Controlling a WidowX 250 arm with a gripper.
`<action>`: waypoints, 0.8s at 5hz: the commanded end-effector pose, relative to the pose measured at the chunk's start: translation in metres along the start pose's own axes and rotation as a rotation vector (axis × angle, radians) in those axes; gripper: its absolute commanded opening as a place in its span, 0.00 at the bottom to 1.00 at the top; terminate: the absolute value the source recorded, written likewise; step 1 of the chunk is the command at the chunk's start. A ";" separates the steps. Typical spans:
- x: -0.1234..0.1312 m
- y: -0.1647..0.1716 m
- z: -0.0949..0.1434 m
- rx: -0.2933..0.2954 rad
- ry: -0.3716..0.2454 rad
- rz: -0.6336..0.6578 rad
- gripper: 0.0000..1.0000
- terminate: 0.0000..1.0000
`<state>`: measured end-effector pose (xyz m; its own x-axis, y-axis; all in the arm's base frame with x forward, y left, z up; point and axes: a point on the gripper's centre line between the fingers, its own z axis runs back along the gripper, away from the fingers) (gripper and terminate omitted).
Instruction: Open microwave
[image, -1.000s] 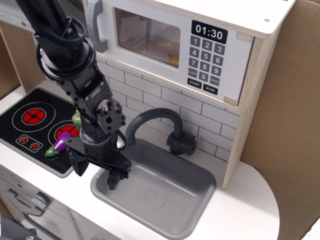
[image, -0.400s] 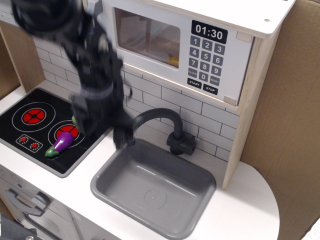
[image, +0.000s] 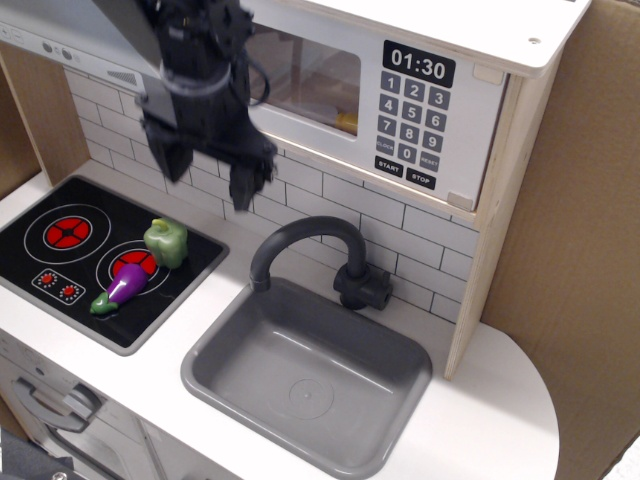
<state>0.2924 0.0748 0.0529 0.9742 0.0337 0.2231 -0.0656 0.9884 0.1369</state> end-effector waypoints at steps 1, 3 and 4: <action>0.033 0.053 0.017 0.089 -0.094 -0.031 1.00 0.00; 0.056 0.093 0.018 0.036 -0.083 -0.011 1.00 0.00; 0.069 0.098 0.016 -0.045 -0.055 -0.017 1.00 0.00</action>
<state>0.3470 0.1662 0.0783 0.9736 0.0120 0.2278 -0.0264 0.9978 0.0603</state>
